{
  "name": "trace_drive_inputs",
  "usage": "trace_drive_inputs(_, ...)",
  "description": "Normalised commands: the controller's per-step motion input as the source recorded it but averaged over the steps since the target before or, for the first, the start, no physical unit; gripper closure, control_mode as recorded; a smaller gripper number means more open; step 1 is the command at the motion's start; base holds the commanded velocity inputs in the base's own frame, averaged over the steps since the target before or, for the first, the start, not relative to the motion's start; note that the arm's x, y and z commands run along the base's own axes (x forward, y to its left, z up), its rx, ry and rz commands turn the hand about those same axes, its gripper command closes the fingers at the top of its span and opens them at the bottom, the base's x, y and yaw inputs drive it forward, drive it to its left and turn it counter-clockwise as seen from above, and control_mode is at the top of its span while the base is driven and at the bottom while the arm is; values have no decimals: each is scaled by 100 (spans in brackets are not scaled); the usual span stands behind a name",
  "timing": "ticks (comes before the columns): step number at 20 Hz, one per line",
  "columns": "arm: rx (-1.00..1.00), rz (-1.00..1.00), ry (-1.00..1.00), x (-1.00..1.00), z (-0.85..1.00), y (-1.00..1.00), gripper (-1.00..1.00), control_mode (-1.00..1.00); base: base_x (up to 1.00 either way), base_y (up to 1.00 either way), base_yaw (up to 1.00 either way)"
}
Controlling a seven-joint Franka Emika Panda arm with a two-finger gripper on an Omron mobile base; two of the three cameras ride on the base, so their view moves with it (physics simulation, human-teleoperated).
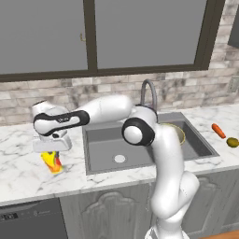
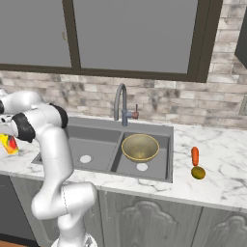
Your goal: Remove the carrot and orange from the sink. Then move the bowl and cup from the counter to the sink for washing.
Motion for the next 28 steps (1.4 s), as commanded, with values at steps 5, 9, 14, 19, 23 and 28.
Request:
trace_drive_inputs(5, 2, -9, 0, -19, 19, -41, 100, -100, 0, 0, 0)
trace_drive_inputs(9, 7, -8, 0, -15, 18, -46, 100, -100, 0, 0, 0)
trace_drive_inputs(14, 7, -6, -1, -11, 16, -45, 100, -100, 0, 0, 0)
trace_drive_inputs(19, 7, -3, 0, -5, 14, -46, 100, -100, 0, 0, 0)
trace_drive_inputs(23, 7, 0, 0, 0, 12, -45, 100, -100, 0, 0, 0)
trace_drive_inputs(28, 5, 0, 0, 0, 11, -43, 100, -100, 0, 0, 0)
